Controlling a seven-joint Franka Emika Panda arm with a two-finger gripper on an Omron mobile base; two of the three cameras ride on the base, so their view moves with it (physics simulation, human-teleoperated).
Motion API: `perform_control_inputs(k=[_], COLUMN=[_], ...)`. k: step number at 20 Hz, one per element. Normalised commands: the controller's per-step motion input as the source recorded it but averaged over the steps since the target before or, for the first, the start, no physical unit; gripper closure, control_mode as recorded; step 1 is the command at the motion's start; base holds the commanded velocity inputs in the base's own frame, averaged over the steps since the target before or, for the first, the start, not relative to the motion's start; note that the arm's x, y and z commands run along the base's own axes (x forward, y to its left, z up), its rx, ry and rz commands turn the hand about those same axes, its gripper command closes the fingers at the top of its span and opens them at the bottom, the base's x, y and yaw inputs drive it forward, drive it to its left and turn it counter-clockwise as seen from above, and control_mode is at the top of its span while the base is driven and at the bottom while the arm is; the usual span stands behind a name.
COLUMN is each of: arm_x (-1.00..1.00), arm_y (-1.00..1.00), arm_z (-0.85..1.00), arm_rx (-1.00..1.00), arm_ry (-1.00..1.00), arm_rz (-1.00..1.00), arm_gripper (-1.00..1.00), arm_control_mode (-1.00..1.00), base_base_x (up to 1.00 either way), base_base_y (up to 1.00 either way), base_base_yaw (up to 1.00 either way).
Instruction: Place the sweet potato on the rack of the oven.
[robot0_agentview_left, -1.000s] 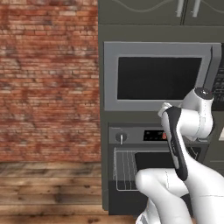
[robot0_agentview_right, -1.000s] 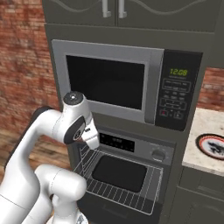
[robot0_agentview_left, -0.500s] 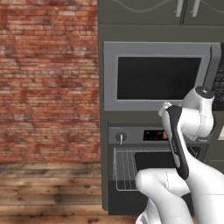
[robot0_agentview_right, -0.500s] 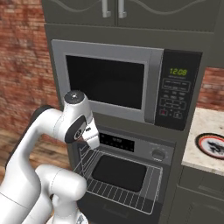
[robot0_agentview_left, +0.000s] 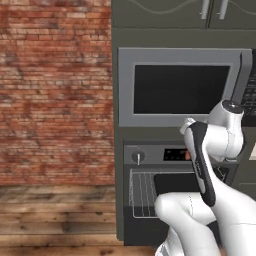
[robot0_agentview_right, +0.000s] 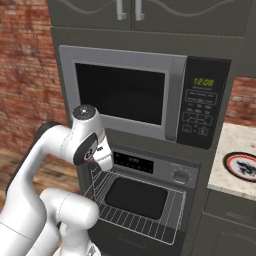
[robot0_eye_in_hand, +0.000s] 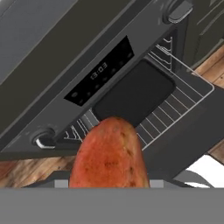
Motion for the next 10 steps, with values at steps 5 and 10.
perform_control_inputs(k=[5, 10], arm_x=[0.0, 0.04], arm_y=[0.32, 0.04], arm_z=[-0.88, -0.91], arm_rx=[-0.02, -0.1], arm_ry=[0.0, 0.0], arm_rz=[0.0, 0.02], arm_gripper=[1.0, 1.0], arm_control_mode=[-1.0, -1.0], base_base_x=[0.0, 0.0], base_base_y=[0.0, 0.0], base_base_yaw=[0.0, 0.0])
